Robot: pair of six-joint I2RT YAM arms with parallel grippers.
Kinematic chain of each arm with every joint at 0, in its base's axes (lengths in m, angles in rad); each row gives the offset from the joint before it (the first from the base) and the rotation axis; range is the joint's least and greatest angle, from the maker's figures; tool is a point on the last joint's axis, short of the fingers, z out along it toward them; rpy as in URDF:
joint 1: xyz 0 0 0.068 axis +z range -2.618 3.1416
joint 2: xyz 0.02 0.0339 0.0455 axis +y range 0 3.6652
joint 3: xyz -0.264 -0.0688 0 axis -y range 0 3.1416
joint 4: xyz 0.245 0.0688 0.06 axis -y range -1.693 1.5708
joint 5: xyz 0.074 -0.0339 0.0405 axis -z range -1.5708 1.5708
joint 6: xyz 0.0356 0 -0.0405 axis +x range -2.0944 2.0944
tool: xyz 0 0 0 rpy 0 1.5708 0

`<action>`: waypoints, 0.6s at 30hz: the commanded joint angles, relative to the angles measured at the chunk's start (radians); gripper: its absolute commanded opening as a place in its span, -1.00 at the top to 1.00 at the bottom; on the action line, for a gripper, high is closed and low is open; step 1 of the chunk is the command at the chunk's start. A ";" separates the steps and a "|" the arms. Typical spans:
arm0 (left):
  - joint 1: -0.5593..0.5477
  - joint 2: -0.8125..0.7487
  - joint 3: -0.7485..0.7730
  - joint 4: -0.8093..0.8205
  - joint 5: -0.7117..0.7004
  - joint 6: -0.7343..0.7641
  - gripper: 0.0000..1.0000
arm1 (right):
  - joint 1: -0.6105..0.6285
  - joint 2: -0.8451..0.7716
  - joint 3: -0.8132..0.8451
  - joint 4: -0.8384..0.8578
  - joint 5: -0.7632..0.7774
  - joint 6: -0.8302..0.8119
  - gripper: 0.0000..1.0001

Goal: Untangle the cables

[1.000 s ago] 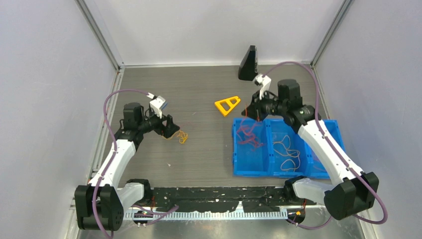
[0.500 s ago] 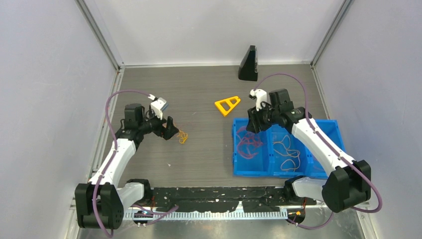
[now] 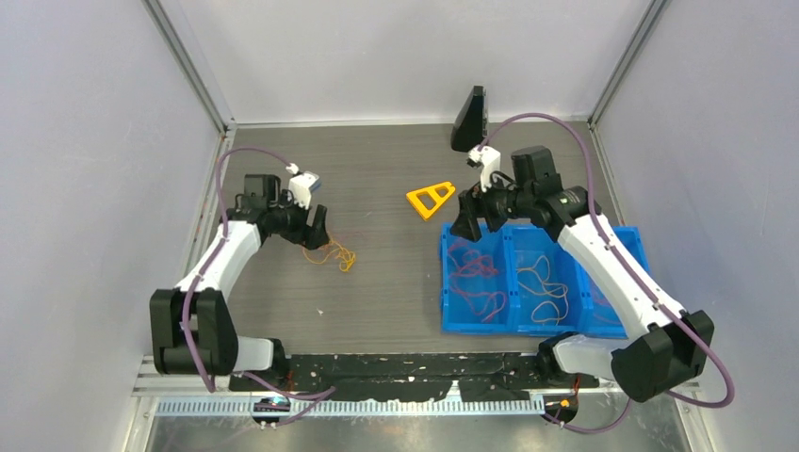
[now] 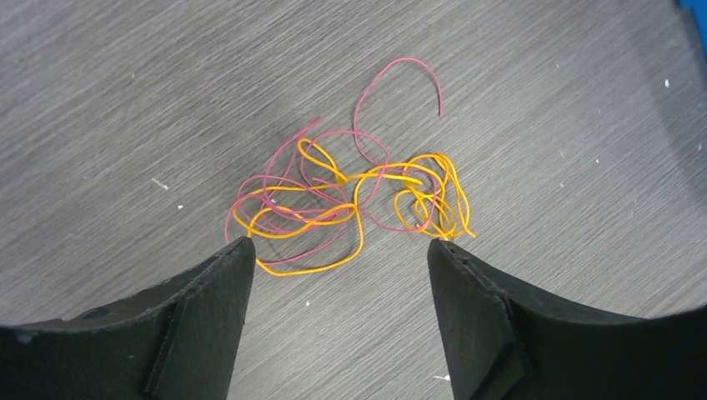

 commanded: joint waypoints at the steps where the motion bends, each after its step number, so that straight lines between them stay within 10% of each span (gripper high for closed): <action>1: 0.020 0.072 0.089 -0.087 -0.010 -0.096 -0.47 | 0.065 0.081 0.061 0.129 -0.081 0.058 -0.58; 18: 0.146 0.228 0.096 0.083 0.127 -0.408 -0.31 | 0.415 0.808 0.506 0.386 -0.030 0.266 -0.42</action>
